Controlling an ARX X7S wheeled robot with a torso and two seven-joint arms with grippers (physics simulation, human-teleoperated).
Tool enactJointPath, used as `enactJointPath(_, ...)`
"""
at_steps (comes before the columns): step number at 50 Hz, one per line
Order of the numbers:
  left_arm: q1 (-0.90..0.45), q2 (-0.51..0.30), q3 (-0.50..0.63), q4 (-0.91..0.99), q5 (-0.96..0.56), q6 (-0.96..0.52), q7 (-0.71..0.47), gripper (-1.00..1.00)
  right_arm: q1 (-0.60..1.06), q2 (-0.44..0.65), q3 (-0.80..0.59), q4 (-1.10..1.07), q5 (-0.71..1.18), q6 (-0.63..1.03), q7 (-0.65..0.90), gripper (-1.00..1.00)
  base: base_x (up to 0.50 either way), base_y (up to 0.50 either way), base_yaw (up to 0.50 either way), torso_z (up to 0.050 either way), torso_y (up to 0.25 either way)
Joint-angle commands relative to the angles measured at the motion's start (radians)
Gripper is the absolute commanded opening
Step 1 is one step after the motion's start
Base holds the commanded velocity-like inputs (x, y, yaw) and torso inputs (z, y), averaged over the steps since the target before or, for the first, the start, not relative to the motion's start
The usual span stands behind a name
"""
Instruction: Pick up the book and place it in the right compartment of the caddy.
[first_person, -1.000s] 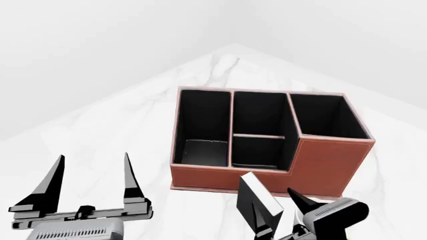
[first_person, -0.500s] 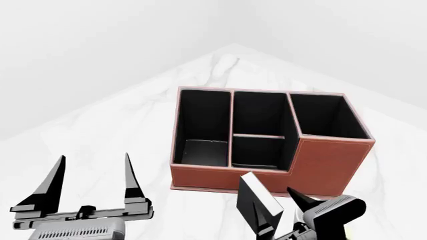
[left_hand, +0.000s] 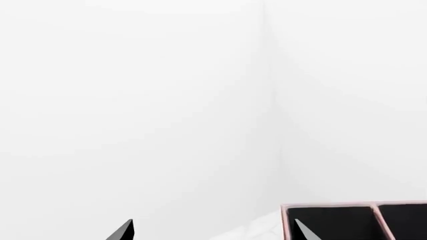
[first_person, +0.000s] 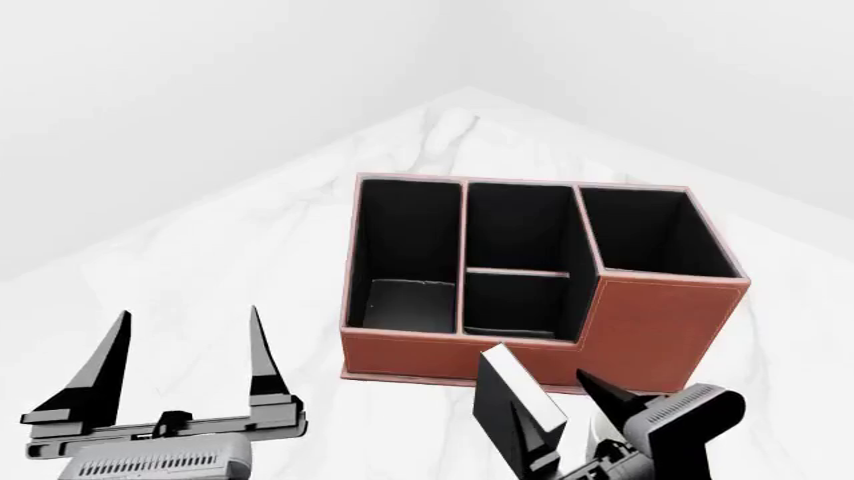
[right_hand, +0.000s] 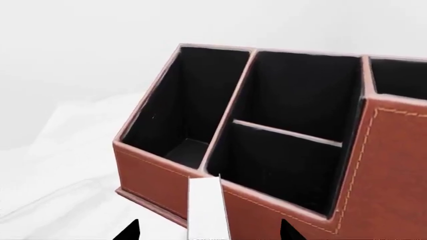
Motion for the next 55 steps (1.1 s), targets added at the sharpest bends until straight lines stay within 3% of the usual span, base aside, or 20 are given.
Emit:
enactJointPath(1,0.0,-0.002,0.002,0.001,0.0,-0.002,-0.005,1.0,-0.006,0.001,-0.001,0.012,0.003,-0.015,-0.014,1.0,0.0,0.0,0.0,0.0,0.0)
enactJointPath(55,-0.004,-0.015,0.011,-0.005,-0.004,0.003,-0.02,1.0,-0.003,-0.072,-0.057,0.184,-0.042,-0.084,-0.059,1.0,0.0,0.0,0.0,0.0,0.0)
